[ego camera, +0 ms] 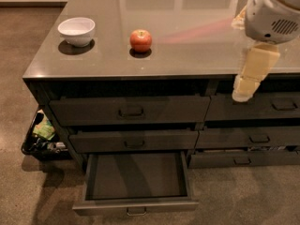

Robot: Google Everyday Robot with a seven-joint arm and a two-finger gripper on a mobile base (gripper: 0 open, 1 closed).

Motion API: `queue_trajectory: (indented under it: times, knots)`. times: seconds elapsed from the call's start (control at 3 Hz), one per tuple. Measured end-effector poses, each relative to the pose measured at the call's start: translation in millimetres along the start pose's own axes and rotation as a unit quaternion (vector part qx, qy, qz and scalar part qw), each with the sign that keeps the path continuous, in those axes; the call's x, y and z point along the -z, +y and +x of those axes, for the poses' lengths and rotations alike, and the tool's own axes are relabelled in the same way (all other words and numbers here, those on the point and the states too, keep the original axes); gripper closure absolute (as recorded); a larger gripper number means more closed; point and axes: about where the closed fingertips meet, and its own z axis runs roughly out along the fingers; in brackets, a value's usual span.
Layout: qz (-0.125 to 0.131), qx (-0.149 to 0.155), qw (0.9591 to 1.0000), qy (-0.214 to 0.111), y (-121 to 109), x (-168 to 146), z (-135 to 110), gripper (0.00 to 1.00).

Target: Place apple into bottom drawer

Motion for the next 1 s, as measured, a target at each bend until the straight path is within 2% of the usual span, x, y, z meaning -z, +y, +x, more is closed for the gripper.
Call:
queue_trajectory:
  times: [0.33, 0.67, 1.0]
  knots:
    - [-0.012, 0.007, 0.9988, -0.047, -26.2, -9.1, -15.5, 0.0]
    - [-0.034, 0.005, 0.9912, -0.128, -43.2, -14.4, -27.4, 0.0]
    - [-0.05, -0.003, 0.975, -0.216, -62.2, -19.1, -51.9, 0.0]
